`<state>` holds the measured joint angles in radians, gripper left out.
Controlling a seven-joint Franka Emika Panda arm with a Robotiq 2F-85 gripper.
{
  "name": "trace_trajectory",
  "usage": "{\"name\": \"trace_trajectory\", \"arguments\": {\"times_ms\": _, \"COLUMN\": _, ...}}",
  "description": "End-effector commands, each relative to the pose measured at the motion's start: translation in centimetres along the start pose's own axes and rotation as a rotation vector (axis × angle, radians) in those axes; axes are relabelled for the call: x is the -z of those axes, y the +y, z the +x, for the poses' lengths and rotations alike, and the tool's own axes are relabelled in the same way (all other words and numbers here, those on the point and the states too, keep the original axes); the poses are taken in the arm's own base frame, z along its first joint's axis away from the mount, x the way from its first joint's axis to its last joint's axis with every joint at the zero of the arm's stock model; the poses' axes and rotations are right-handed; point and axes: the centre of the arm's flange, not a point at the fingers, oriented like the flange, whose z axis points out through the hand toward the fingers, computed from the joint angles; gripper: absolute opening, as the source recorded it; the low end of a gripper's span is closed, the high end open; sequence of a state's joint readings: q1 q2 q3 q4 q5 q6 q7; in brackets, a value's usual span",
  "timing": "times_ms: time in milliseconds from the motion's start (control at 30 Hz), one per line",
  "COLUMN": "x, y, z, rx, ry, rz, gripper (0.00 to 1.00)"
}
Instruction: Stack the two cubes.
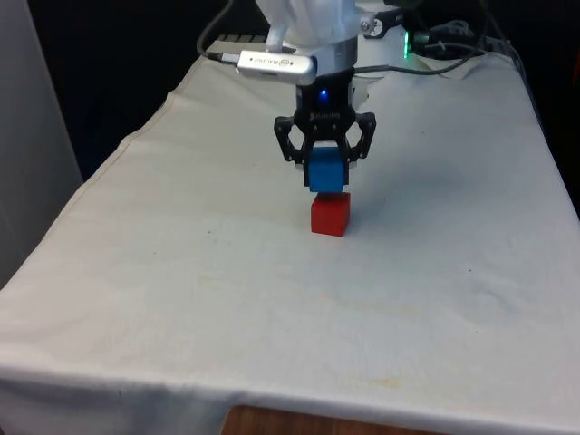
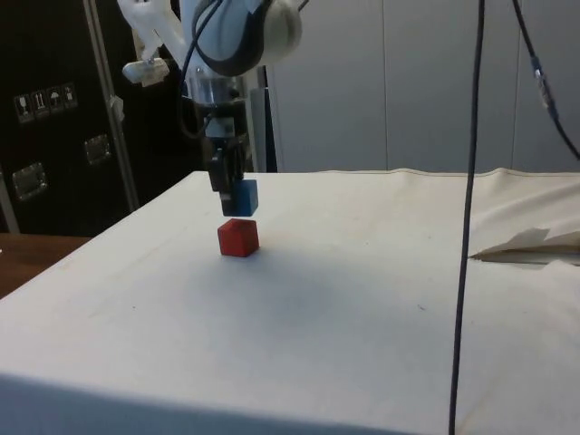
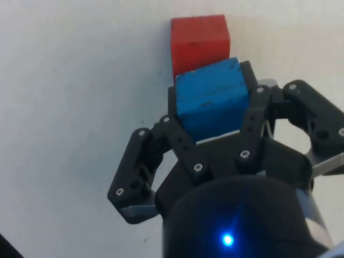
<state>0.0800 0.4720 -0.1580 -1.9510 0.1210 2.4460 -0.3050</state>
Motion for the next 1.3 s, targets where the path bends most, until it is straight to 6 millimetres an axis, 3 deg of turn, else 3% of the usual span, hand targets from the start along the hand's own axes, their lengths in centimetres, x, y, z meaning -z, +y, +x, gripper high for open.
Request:
{"name": "trace_trajectory", "arguments": {"times_ms": 0, "x": -0.1, "y": 0.2, "z": 0.2, "rx": -0.005, "ry": -0.003, "rz": 0.006, "gripper": 0.02}}
{"name": "trace_trajectory", "arguments": {"times_ms": 700, "x": -1.3, "y": 0.0, "z": 1.6, "rx": 0.001, "ry": -0.007, "rz": 0.000, "gripper": 0.02}}
{"name": "trace_trajectory", "arguments": {"times_ms": 1267, "x": -1.7, "y": -0.2, "z": 1.6, "rx": -0.001, "ry": -0.002, "rz": 0.011, "gripper": 0.02}}
